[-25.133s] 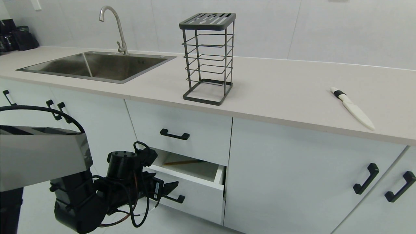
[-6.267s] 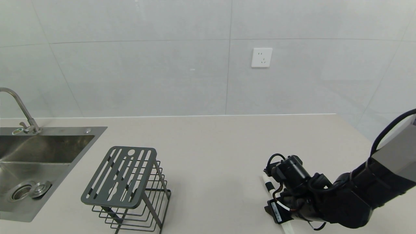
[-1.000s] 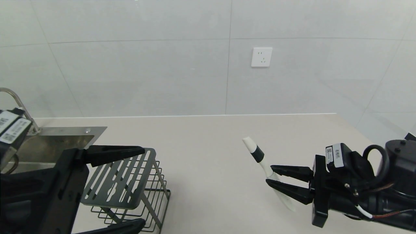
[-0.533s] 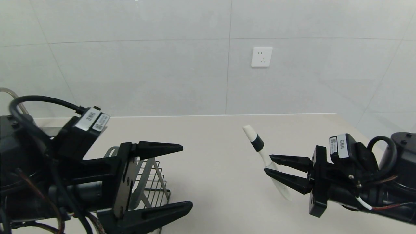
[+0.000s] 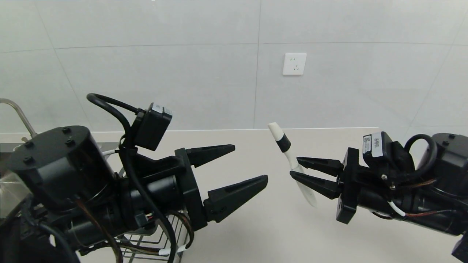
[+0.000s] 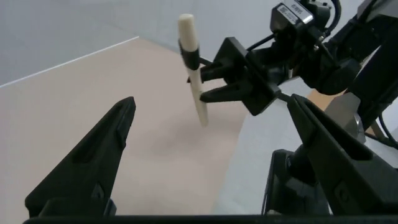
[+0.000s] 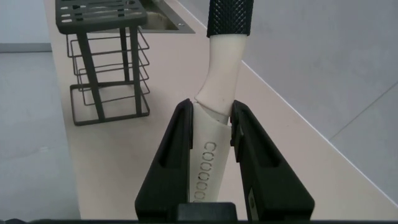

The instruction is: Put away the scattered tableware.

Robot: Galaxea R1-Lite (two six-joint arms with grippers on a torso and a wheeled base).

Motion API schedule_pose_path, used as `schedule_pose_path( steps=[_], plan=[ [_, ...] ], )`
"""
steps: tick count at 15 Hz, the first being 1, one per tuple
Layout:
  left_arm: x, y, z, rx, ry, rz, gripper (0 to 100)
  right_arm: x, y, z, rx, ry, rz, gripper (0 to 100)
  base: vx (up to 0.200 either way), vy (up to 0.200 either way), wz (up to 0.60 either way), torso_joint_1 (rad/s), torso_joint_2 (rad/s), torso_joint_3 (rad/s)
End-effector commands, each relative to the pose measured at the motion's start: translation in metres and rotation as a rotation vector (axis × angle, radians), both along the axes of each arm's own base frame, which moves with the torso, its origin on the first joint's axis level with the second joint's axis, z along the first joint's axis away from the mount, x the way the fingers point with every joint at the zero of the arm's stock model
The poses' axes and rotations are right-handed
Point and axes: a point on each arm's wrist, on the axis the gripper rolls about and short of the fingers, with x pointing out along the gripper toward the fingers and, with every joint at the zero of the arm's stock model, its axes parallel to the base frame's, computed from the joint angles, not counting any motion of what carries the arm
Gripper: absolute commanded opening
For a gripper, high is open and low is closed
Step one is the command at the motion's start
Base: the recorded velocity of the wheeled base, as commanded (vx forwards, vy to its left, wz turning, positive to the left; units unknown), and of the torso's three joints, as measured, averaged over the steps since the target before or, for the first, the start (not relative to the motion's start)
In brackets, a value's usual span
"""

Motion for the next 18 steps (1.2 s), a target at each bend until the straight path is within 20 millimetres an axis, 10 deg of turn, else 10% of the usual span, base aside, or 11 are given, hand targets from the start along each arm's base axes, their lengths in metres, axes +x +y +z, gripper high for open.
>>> schedule_pose_path(
  steps=[1,18],
  plan=[
    [0.003,-0.018,-0.016,0.024,0.024,-0.034,100,0.007,0.003,-0.004,-0.007,0.011,-0.003,0,0.0,0.0,0.0,0.0,0.0,0.0],
    [0.045,-0.096,-0.01,-0.257,-0.057,0.041,100,0.011,0.005,0.009,0.028,-0.046,-0.009,0,0.0,0.0,0.0,0.0,0.0,0.0]
  ],
)
